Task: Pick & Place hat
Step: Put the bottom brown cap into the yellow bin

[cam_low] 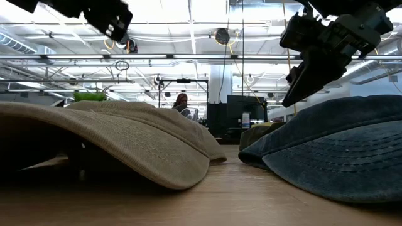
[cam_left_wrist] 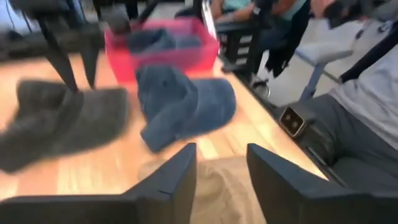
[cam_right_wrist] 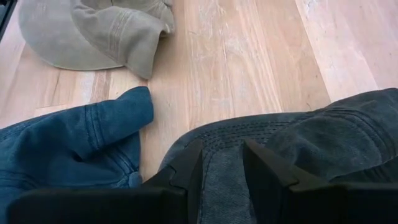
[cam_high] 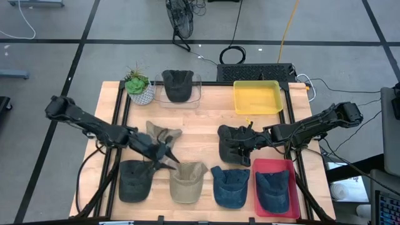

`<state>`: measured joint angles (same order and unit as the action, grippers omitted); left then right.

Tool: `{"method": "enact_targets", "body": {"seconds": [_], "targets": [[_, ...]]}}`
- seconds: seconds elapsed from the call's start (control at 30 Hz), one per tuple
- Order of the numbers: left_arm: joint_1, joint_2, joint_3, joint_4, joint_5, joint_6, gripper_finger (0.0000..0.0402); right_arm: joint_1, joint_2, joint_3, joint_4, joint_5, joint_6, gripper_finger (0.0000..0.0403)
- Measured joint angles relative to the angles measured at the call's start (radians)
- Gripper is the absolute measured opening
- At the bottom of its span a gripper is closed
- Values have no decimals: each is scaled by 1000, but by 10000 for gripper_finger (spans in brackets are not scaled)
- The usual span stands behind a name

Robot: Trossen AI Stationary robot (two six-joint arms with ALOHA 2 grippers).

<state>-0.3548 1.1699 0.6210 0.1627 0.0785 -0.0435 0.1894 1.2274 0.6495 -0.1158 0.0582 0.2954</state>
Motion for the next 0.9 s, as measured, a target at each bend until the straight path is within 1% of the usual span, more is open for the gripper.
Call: {"method": "enact_targets", "body": {"seconds": [0.1,0.17,0.23,0.3,0.4,0.6,0.67,0.73,0.9], "targets": [[-34,89,17,1,-85,-22,184,0,0,0,0,1,-13,94],[-56,150,25,24,-152,-35,186,0,0,0,0,1,-27,94],[-73,205,28,66,-180,-59,181,0,0,0,0,1,-42,94],[-88,253,31,114,-180,-87,172,0,0,0,0,1,-57,94],[-106,304,31,124,-171,-140,154,0,0,0,0,1,-85,94],[-147,336,31,126,-59,-277,126,0,0,0,0,-1,-139,93],[-166,335,31,129,-75,-303,123,0,0,0,0,-1,-154,93],[-178,336,31,122,-124,-320,125,0,0,0,0,-2,-163,93],[-189,353,31,95,-174,-357,145,0,0,0,0,-2,-177,93]]}}
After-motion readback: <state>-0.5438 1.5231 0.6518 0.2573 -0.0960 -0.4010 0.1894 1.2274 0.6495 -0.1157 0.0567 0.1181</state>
